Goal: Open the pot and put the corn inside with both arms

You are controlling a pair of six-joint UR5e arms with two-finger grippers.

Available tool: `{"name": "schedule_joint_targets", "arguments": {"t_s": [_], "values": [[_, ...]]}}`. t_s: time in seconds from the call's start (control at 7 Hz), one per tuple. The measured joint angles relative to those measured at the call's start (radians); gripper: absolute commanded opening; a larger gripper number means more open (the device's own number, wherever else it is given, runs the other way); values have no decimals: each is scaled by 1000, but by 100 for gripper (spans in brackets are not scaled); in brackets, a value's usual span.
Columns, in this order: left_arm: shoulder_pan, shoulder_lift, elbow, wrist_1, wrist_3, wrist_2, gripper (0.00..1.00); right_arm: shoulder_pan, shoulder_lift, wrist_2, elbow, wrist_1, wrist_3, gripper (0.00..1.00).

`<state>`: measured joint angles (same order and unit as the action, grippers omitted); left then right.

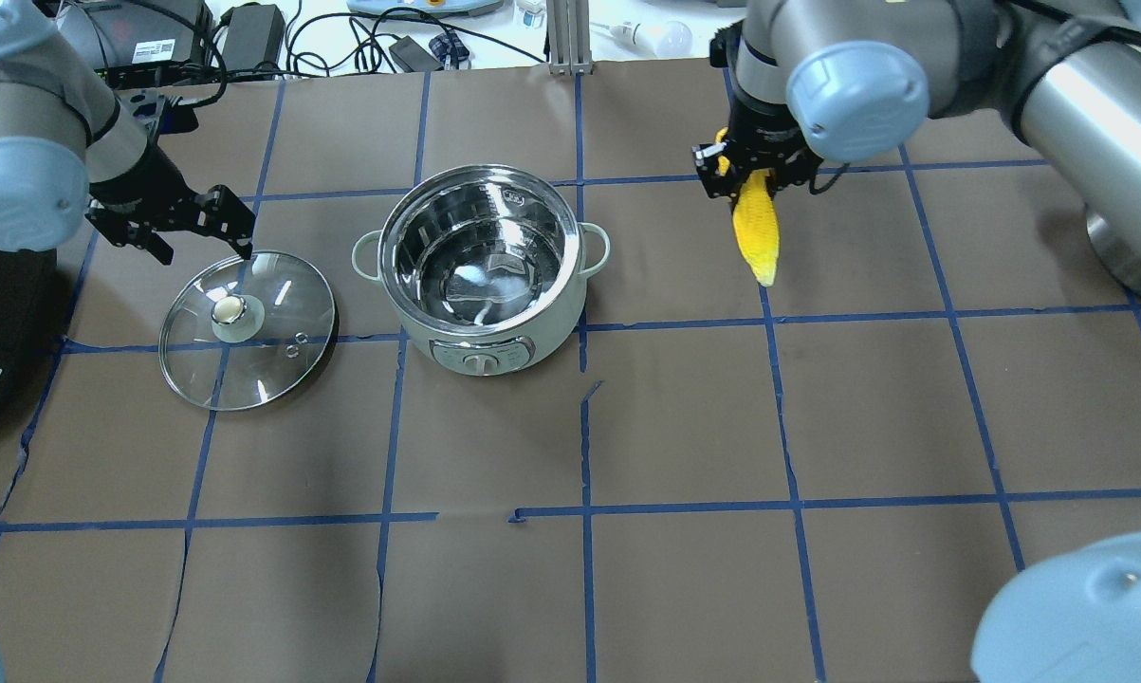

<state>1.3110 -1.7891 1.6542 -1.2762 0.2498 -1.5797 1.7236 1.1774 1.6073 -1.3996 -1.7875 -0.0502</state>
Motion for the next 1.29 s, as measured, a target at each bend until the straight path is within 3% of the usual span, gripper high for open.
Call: {"name": "schedule_joint_targets", "arguments": {"t_s": [0.43,0.71,0.86,1.0,1.14,1.29], "values": [[168,102,-105,-182,-159,-2,100,191,-181,-12,263,31,-103,0],[208,182,-117,-279,-221,-2,100,247,-249,-28,320,29,-144,0],[219,209,-112,-308,-228,-1,100,256,-262,-49,327,26,-149,14],[236,225,-107,-327,-231,-2,100,269,-274,-63,330,22,-150,65],[252,237,-105,-339,-232,-7,100,286,-285,-69,331,20,-151,100],[260,242,-104,-344,-232,-9,100,299,-291,-71,330,19,-151,100]]}}
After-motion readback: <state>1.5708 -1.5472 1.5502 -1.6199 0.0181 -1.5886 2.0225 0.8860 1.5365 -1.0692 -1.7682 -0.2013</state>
